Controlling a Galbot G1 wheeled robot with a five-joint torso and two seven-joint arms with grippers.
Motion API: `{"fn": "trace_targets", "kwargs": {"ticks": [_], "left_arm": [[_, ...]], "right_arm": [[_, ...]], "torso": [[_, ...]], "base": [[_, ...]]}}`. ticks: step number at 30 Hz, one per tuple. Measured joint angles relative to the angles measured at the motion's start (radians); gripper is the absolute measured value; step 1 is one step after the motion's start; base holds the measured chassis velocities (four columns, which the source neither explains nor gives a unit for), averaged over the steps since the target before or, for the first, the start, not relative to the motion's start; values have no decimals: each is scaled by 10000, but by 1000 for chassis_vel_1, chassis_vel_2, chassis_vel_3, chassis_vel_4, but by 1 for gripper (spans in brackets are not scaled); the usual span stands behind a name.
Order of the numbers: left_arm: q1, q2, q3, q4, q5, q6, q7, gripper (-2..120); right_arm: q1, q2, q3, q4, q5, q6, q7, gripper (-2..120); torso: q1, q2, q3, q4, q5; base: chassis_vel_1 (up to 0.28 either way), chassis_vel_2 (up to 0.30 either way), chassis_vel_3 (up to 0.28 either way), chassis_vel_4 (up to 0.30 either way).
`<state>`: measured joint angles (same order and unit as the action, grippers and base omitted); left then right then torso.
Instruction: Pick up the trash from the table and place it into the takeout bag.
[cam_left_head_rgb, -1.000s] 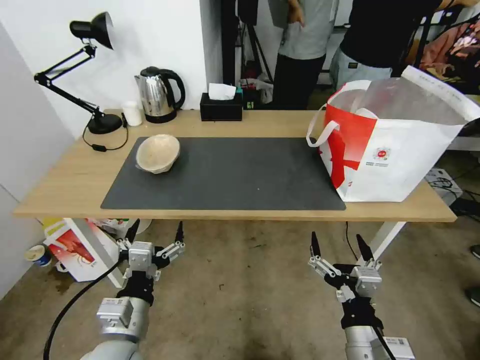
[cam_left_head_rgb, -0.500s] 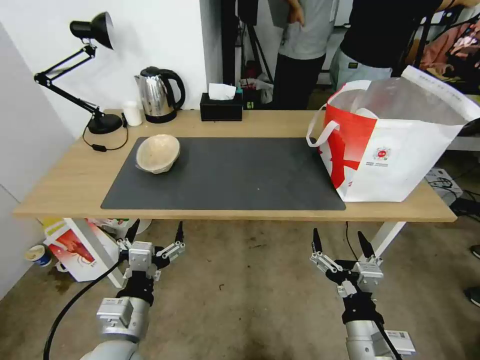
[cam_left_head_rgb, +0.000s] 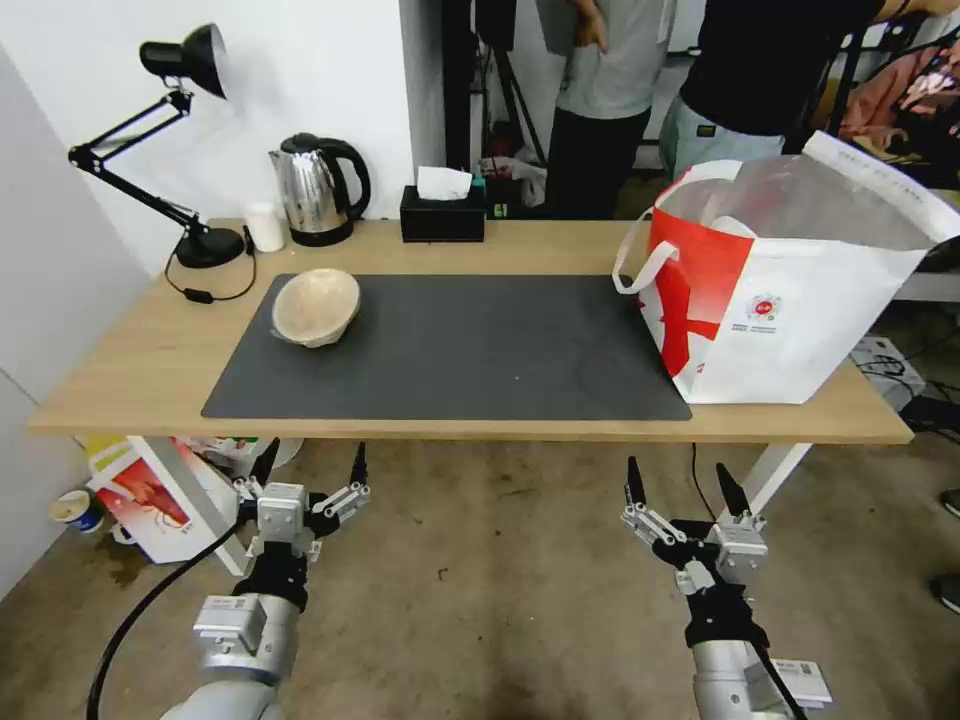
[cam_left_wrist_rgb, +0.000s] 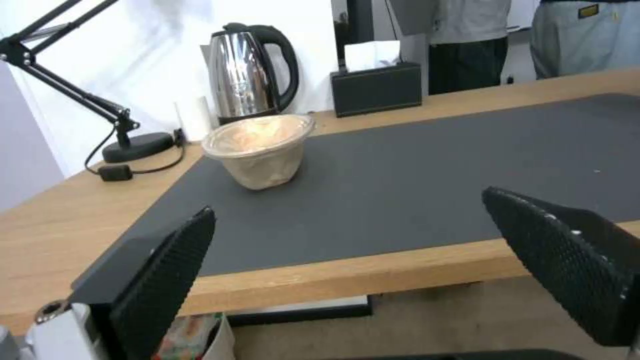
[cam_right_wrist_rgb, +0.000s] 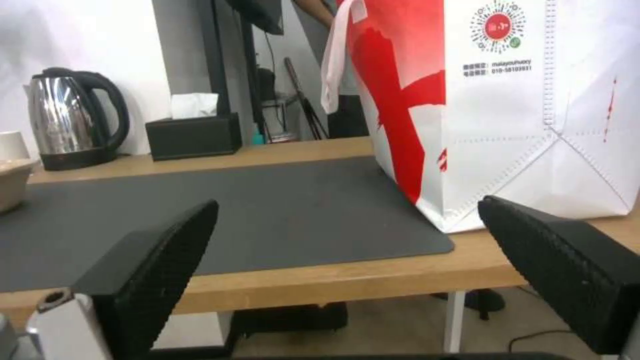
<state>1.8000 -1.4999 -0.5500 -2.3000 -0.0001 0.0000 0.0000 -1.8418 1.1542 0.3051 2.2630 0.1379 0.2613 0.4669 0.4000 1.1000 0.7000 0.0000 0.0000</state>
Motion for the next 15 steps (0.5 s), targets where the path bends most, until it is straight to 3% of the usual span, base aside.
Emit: {"fn": "trace_targets", "kwargs": {"ticks": [15], "left_arm": [[0, 0, 0, 0, 0, 0, 0, 100]], "right_arm": [[-3, 0, 2, 0, 1, 0, 6, 100]], "torso": [[0, 0, 0, -1, 0]], "base": [[0, 0, 0, 0]]}}
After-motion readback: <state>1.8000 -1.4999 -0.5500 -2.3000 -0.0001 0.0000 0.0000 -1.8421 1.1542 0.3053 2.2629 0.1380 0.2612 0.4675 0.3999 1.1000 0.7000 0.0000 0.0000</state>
